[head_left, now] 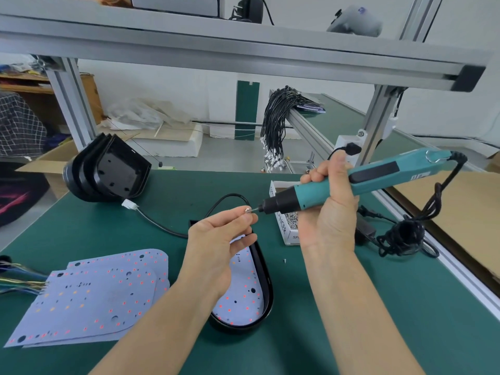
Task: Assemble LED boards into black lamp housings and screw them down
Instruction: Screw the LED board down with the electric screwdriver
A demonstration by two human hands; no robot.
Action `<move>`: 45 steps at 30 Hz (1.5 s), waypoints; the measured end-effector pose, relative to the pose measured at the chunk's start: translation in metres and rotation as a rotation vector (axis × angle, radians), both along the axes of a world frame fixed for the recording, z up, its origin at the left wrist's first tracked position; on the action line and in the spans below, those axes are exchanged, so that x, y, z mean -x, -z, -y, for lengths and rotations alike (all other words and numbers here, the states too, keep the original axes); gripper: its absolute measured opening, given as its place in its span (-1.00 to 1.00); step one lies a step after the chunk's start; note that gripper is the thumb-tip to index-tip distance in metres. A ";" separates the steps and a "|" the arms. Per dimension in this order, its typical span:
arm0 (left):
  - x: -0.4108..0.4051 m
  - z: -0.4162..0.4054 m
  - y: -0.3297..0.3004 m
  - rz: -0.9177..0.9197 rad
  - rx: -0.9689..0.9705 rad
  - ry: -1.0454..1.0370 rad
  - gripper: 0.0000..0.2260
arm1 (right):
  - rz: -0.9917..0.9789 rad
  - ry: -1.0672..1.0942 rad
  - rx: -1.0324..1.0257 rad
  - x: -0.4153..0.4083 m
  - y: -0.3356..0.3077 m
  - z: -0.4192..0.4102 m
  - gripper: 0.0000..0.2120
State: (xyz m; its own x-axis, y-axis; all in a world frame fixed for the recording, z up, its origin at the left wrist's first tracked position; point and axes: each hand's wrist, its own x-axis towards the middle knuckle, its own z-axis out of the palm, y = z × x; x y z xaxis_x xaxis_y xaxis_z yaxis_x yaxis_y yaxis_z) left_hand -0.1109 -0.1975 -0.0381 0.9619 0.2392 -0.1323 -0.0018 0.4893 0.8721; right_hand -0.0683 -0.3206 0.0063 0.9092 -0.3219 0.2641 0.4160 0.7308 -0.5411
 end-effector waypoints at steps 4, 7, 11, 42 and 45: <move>0.000 0.000 -0.002 -0.016 0.051 0.070 -0.87 | 0.007 -0.010 -0.010 -0.001 0.000 0.002 -0.76; -0.002 0.001 -0.002 -0.074 0.129 0.056 -0.88 | -0.002 -0.007 0.014 -0.001 0.001 0.001 -0.76; -0.005 0.002 -0.002 -0.130 0.152 0.074 -0.94 | -0.006 -0.015 0.006 -0.001 0.002 0.001 -0.78; -0.036 -0.011 -0.039 0.124 0.346 0.445 -0.71 | -0.363 -0.624 0.479 0.003 0.033 0.000 -0.88; -0.035 -0.008 -0.037 0.098 0.318 0.442 -0.63 | -0.393 -0.611 0.460 0.001 0.037 0.000 -0.92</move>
State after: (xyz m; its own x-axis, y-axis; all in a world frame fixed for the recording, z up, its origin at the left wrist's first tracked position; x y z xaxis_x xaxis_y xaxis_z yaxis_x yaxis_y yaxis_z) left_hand -0.0763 -0.1899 -0.0013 0.9730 -0.2278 -0.0372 0.1904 0.7010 0.6873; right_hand -0.0690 -0.3207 -0.0310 0.9411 0.3153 -0.1224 -0.2587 0.4379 -0.8610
